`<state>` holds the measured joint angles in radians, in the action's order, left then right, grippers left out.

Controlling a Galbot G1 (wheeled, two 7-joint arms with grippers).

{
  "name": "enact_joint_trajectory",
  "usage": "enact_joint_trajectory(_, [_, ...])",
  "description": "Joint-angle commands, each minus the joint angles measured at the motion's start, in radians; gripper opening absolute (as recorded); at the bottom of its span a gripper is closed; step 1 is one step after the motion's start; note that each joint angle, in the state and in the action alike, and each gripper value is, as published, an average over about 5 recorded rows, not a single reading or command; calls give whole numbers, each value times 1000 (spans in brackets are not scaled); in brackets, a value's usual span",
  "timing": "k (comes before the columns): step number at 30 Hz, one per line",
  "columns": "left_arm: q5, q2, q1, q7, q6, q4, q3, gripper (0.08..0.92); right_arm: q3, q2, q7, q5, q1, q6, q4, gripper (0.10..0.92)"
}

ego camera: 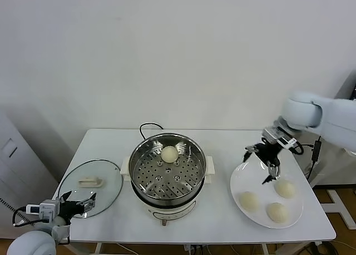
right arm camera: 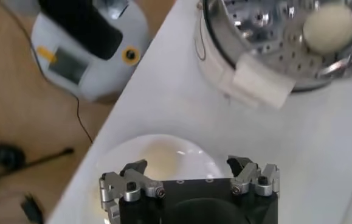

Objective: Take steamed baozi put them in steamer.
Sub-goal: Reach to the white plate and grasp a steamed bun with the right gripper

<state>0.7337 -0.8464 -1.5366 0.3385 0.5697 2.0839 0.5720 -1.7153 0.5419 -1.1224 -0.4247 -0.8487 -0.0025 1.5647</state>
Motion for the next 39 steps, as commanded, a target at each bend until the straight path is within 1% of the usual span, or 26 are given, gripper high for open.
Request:
enact_joint_trajectory(1, [-1, 0, -1, 0, 1, 0, 0, 823, 90, -82, 39, -1, 215, -111, -15, 823])
enact_joint_trajectory(12, [-5, -9, -5, 0, 1, -1, 0, 823, 267, -52, 90, 103, 407, -103, -114, 823])
enact_joint_trajectory(19, [-6, -11, -9, 0, 1, 0, 3, 823, 347, -35, 103, 144, 522, -98, -158, 823])
enact_joint_trajectory(35, [-10, -16, -16, 0, -1, -1, 6, 823, 480, 23, 134, 169, 686, -95, -225, 823])
enact_joint_trajectory(39, [-11, -17, -17, 0, -1, -2, 6, 823, 495, 27, 137, 167, 696, -96, -228, 808])
